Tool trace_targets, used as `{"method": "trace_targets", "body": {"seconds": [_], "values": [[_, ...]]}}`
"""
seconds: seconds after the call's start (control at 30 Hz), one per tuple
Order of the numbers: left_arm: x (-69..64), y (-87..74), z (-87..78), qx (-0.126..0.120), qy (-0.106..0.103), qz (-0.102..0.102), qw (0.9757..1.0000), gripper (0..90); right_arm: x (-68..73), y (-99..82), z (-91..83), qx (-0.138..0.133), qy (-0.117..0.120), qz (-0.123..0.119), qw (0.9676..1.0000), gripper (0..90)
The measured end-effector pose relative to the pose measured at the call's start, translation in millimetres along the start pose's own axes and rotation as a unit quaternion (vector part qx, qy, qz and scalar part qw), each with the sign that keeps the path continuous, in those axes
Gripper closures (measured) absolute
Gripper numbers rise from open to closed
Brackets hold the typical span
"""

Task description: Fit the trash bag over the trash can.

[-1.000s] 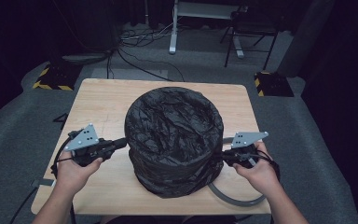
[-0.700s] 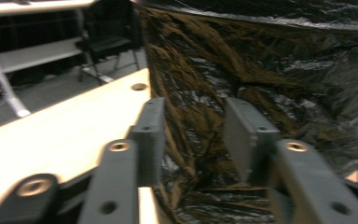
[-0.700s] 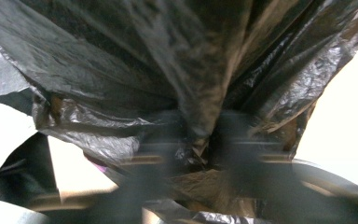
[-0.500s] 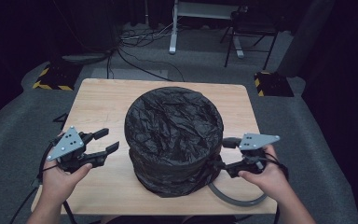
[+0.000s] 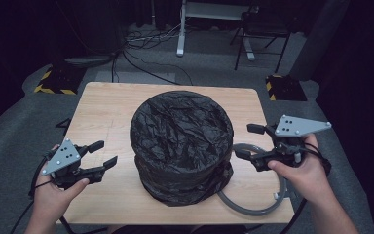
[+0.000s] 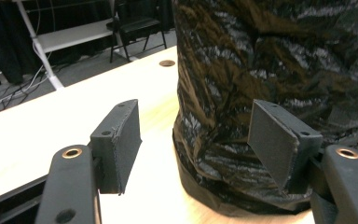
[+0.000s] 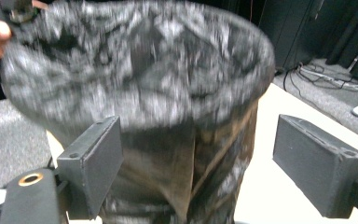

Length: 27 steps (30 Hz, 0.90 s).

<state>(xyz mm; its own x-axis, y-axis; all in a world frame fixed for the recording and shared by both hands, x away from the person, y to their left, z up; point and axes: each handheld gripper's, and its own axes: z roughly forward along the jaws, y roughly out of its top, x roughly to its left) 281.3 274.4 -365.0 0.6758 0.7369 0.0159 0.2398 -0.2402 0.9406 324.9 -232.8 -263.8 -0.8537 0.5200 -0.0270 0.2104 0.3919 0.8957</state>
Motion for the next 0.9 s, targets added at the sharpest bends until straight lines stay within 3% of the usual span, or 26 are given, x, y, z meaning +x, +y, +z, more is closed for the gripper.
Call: {"method": "trace_targets", "body": {"seconds": [0.33, 0.63, 0.9], "values": [[1.4, -11.4, -8.4, -0.006, 0.008, -0.012, 0.9999, 33.8, 3.3, 55.4, 12.3, -0.015, 0.002, -0.007, 0.9999, 16.3], [3.5, -17.5, -14.8, 0.009, 0.014, -0.008, 0.9998, 33.5, 7.0, 96.7, 51.7, -0.013, 0.020, -0.016, 0.9996, 15.8], [5.7, -22.6, -23.7, 0.010, 0.024, -0.012, 0.9996, 33.1, 6.4, 113.0, 81.3, -0.007, 0.028, -0.015, 0.9995, 15.7]]}}
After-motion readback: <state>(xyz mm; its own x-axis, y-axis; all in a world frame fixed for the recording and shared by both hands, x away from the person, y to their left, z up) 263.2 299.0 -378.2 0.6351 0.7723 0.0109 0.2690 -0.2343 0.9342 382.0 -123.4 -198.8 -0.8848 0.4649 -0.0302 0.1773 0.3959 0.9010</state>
